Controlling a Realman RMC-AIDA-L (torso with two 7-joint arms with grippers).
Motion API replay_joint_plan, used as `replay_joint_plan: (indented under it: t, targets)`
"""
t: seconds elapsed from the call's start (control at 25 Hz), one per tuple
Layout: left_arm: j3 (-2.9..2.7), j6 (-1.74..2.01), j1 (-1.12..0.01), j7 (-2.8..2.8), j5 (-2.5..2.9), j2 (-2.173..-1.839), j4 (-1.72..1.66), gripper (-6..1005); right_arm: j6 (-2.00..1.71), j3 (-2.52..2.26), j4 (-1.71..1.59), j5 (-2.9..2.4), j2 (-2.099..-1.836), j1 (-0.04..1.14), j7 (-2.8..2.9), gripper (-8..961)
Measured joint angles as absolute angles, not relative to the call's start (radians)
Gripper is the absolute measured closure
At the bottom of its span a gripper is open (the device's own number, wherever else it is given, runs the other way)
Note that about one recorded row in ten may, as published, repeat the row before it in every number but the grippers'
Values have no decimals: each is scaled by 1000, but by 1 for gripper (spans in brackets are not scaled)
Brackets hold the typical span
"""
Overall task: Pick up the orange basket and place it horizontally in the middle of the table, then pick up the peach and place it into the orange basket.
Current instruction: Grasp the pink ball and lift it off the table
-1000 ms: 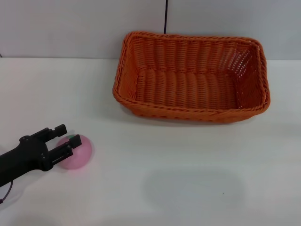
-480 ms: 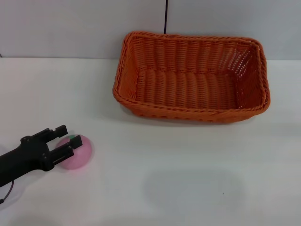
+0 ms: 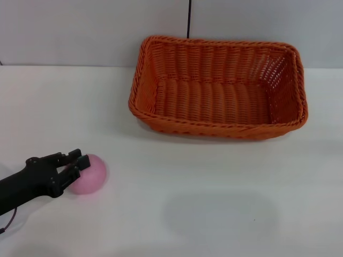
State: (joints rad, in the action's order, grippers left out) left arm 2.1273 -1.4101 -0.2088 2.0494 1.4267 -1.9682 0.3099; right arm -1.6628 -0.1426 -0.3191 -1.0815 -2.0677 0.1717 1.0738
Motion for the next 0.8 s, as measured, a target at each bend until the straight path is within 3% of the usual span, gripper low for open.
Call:
replay_joint_plan:
  t: [0.32, 0.64, 0.8]
  targets:
    - [2128, -1387, -209, 2049, 1427, -1970, 311, 848, -1662, -136, -313, -1082, -2068, 168, 1074, 424]
    - [2131, -1398, -205, 2049, 1422, -1976, 313, 884, -1651, -140, -313, -1082, -2068, 167, 1074, 424]
    - [2142, -1449, -193, 2048, 1419, -1999, 350, 904, -1651, -136, -310, -1082, -2069, 167, 1074, 424]
